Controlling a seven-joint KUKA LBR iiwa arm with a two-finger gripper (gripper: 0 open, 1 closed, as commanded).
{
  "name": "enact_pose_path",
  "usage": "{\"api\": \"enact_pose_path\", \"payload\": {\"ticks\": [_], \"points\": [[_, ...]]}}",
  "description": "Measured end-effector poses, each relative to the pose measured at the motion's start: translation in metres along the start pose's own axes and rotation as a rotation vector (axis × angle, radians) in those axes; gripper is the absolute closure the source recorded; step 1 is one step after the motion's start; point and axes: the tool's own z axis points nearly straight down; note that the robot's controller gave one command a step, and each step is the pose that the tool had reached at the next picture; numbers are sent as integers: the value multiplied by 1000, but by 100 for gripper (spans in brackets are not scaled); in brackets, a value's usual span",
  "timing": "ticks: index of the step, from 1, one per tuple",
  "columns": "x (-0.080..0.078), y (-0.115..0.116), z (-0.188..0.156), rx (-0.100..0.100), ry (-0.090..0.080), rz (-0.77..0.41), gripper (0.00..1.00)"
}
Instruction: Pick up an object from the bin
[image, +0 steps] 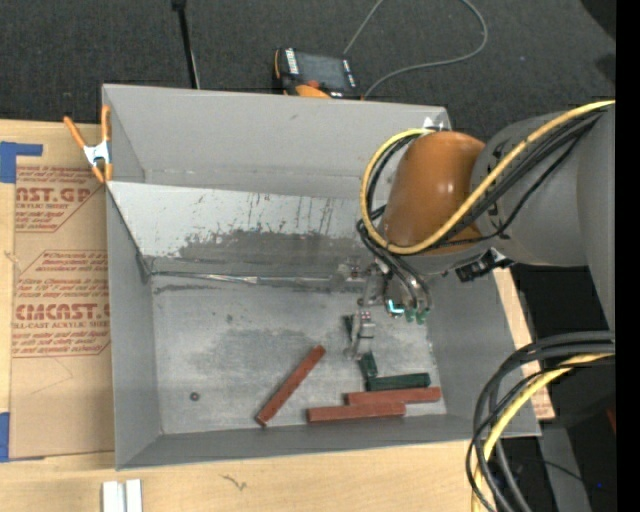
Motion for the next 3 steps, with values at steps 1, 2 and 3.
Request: {"api": "enact_pose_path", "payload": {"ticks": [1,2,3], "points": [[38,101,61,-2,-2,-113,0],[62,103,29,1,-6,-245,0],[64,82,29,1,-5,-232,0]]}}
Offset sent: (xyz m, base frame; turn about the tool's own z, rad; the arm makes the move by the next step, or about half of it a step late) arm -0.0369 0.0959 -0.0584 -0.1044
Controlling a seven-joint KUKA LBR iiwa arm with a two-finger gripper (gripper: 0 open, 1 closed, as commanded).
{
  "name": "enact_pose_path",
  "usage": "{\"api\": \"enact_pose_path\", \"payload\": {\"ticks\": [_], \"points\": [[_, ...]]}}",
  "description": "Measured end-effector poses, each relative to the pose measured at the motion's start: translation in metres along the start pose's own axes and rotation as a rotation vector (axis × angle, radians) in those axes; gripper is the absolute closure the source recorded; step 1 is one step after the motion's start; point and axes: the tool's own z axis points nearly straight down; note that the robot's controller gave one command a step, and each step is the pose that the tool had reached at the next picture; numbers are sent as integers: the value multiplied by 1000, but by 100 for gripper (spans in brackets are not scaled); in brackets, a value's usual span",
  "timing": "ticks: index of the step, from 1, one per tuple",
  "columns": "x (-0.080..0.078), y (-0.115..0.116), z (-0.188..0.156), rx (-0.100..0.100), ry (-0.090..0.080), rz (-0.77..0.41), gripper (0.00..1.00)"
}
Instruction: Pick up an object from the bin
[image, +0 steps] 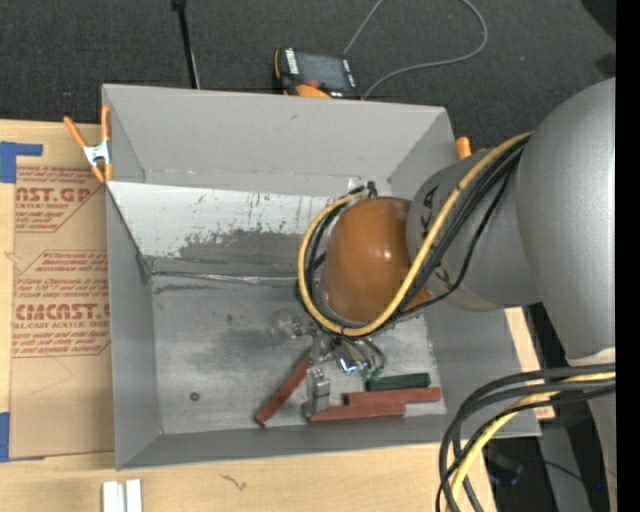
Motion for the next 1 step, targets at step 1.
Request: {"api": "enact_pose_path", "payload": {"ticks": [1], "points": [[-2,15,31,-1,1,-143,0]]}}
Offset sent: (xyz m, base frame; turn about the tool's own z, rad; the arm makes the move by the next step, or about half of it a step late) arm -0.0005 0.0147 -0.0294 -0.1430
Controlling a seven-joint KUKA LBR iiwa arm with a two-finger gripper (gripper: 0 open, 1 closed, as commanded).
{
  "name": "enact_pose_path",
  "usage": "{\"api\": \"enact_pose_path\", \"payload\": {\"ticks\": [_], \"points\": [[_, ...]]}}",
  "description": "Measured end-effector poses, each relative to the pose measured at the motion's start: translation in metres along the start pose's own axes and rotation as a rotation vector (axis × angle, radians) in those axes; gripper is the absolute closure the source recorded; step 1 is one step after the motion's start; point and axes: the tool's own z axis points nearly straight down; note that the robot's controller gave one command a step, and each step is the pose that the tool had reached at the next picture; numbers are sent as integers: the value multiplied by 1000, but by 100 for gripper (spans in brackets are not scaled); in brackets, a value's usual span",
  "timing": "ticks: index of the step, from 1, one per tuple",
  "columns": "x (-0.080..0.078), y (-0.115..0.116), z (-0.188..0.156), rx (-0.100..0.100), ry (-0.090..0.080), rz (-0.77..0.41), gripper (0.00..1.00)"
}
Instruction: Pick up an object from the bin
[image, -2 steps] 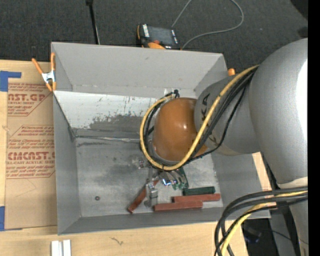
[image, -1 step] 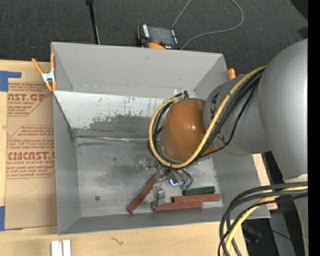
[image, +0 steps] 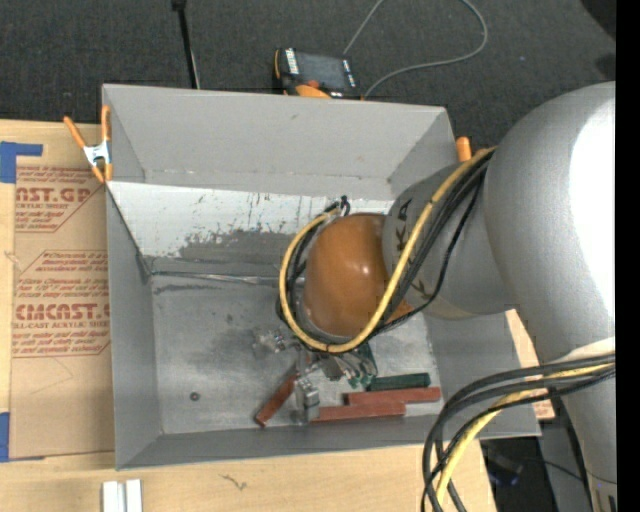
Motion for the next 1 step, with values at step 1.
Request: {"api": "enact_pose_path", "payload": {"ticks": [1], "points": [[0,0,0,0,-2,1,0]]}}
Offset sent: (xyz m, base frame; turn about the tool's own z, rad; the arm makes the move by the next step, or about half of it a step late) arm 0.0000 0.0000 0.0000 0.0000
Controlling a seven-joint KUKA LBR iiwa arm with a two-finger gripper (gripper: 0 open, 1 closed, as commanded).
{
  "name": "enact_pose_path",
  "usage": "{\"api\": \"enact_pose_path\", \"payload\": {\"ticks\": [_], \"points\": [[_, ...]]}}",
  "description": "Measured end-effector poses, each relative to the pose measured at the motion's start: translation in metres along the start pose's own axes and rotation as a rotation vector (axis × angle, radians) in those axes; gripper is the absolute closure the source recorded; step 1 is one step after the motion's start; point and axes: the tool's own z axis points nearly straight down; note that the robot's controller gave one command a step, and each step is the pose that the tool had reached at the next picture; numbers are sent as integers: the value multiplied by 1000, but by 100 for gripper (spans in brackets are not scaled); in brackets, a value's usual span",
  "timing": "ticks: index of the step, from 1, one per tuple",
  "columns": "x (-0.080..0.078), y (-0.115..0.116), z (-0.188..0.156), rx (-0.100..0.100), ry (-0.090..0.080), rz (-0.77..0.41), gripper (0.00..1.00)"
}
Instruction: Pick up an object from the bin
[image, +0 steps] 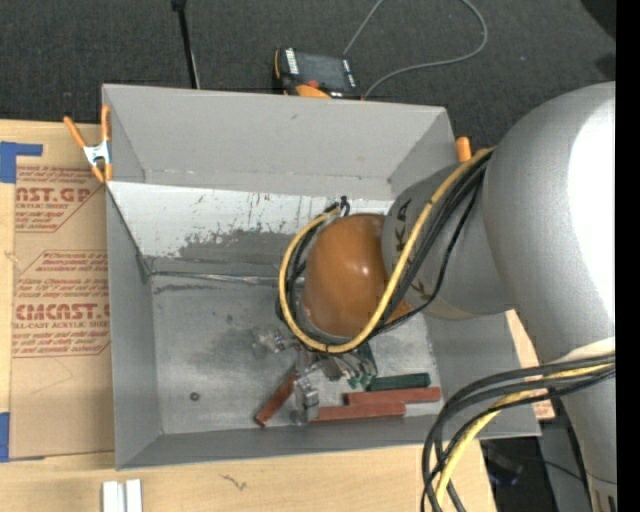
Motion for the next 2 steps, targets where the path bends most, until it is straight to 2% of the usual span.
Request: {"api": "enact_pose_path", "payload": {"ticks": [1,2], "points": [[0,0,0,0,0,0,100],[-2,0,-104,3,-9,0,100]]}}
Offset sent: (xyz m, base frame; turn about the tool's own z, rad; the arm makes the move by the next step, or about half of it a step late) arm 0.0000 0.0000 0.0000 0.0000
